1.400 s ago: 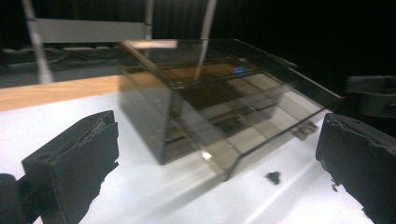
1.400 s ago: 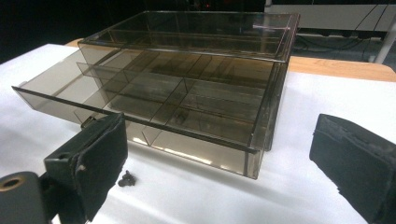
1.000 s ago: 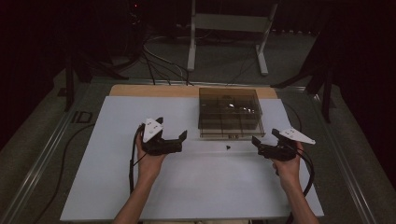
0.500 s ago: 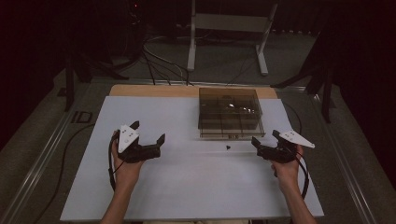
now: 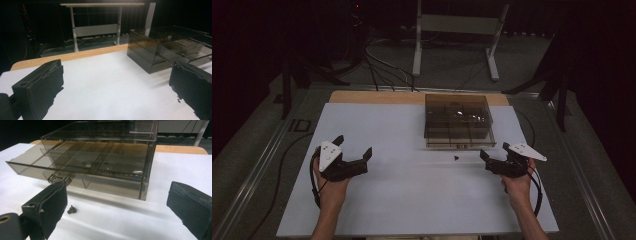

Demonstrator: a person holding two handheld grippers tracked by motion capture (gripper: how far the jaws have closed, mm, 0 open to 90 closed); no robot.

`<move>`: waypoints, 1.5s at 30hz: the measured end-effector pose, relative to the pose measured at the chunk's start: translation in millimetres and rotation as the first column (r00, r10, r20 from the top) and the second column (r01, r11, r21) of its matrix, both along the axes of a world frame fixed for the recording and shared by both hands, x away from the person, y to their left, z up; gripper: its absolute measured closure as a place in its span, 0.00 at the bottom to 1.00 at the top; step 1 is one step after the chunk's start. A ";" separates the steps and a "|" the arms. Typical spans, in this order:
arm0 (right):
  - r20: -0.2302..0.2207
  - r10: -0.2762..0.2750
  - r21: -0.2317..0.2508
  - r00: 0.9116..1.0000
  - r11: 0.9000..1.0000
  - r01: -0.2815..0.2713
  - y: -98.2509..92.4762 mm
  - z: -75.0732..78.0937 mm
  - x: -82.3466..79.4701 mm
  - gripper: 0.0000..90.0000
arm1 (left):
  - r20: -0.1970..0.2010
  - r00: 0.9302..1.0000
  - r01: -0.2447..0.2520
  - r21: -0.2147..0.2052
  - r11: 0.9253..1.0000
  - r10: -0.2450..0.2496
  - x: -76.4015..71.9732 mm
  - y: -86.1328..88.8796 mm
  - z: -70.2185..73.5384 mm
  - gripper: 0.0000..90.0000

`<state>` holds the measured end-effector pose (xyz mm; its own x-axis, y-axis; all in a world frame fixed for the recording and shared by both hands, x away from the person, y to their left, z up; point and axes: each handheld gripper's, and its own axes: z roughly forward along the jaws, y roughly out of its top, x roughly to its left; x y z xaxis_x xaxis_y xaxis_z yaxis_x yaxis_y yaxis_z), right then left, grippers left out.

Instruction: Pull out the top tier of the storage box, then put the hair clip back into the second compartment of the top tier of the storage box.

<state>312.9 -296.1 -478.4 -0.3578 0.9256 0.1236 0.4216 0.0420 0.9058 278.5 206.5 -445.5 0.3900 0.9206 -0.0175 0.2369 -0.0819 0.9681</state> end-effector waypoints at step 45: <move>-0.111 0.070 -0.060 0.991 0.995 -0.077 35.2 -16.9 -1.4 0.04 | -0.012 0.996 -0.084 -0.011 0.996 0.084 -10.7 24.9 -11.7 0.00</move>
<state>311.4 -260.9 -495.4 -0.4128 0.9045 0.1070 0.5109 0.1327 0.8493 267.7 231.4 -457.2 0.3108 0.9499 -0.0324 0.2539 -0.0501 0.9659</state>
